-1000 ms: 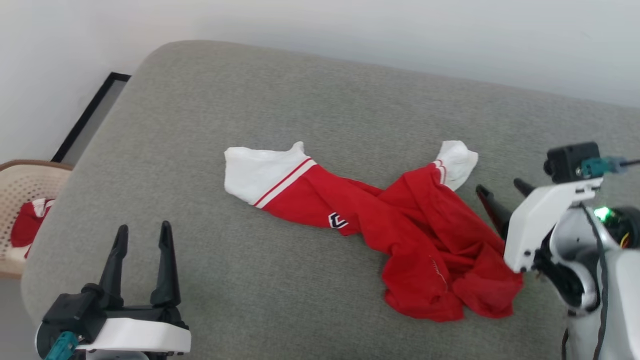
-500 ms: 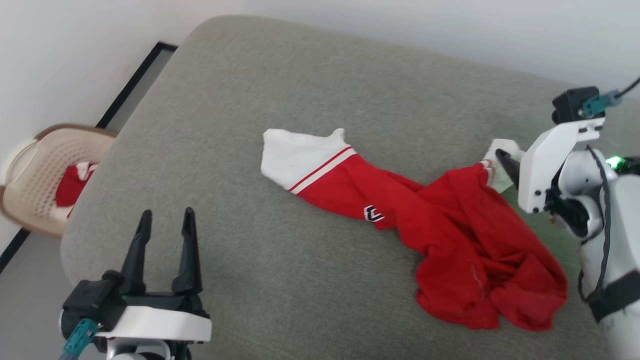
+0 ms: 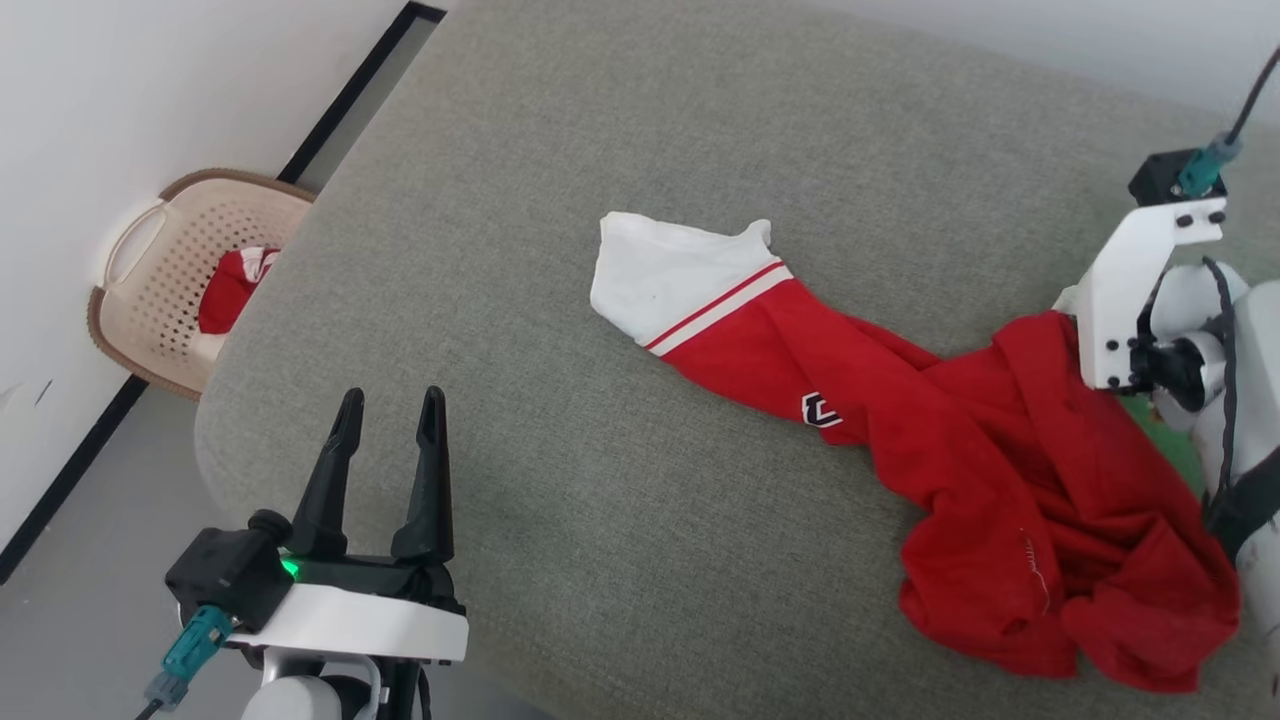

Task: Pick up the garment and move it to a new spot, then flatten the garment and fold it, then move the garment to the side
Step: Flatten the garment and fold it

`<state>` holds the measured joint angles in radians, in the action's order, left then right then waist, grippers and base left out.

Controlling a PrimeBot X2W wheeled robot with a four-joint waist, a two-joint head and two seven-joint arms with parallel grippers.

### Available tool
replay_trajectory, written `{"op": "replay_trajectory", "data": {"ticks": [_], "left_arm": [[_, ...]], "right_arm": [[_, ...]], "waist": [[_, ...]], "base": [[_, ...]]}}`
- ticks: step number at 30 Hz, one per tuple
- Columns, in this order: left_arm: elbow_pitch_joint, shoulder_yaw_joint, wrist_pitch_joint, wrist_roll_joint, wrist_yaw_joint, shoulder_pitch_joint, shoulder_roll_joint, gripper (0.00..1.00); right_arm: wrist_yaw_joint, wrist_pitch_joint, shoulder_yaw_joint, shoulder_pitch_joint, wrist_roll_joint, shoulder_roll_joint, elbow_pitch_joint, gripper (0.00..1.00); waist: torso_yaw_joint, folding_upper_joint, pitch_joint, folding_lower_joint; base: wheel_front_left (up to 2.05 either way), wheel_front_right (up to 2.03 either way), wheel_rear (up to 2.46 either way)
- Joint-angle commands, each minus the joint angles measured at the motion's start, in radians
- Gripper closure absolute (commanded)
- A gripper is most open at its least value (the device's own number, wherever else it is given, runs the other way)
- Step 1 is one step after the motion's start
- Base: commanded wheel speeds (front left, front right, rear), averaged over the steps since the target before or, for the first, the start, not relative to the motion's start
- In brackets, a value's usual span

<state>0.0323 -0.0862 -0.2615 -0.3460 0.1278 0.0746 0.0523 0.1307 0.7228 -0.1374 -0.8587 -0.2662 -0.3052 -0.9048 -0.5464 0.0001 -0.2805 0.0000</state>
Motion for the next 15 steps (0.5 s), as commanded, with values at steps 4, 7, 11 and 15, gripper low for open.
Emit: {"op": "replay_trajectory", "data": {"ticks": [4,7,11,15], "left_arm": [[0.005,0.003,-0.005,-0.015,0.004,0.014,-0.001,0.0],[0.008,0.017,-0.005,-0.017,0.004,0.011,-0.001,0.0],[0.002,0.039,-0.005,0.006,0.004,0.003,-0.001,0.0],[-0.004,0.063,-0.005,0.026,0.004,-0.01,-0.001,0.0]], "right_arm": [[0.0,-0.028,-0.02,0.005,0.008,0.004,-0.064,1.0],[0.0,-0.075,-0.038,-0.042,-0.002,0.007,-0.052,1.0],[0.0,-0.134,-0.082,-0.082,-0.037,-0.003,0.003,1.0],[0.0,-0.166,-0.121,-0.073,-0.089,-0.025,0.069,1.0]], "waist": [[0.001,-0.0001,-0.008,0.0],[0.02,-0.0001,0.001,0.0],[0.063,-0.0001,0.02,0.0],[0.114,-0.0001,0.04,0.0]], "base": [[0.0,0.0,0.0],[0.0,0.0,0.0],[0.0,0.0,0.0],[0.0,0.0,0.0]]}}
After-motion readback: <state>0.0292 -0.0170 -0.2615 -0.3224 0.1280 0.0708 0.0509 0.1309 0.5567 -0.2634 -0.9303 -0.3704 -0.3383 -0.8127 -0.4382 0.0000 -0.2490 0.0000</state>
